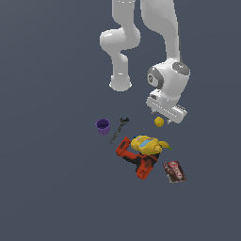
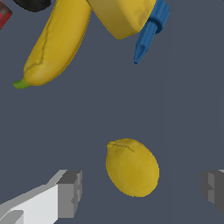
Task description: Pick up a designated object from a clutter of objects.
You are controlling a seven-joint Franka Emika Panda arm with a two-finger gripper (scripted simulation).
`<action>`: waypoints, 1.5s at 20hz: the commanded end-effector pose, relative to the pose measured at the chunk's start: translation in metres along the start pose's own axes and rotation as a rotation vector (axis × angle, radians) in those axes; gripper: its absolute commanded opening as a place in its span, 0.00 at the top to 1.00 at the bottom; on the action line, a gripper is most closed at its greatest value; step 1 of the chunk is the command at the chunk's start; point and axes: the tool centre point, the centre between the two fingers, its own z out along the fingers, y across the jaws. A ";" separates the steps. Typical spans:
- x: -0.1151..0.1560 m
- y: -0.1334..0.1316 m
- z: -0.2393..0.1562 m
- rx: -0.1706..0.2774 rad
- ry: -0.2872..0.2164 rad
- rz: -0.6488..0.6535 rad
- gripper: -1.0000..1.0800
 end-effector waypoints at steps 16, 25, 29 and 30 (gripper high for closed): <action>-0.013 0.003 0.019 0.002 -0.004 0.033 0.04; -0.014 0.003 0.051 0.003 -0.004 0.034 0.04; -0.014 0.003 0.055 0.003 -0.004 0.035 0.04; -0.014 0.003 0.055 0.003 -0.004 0.035 1.00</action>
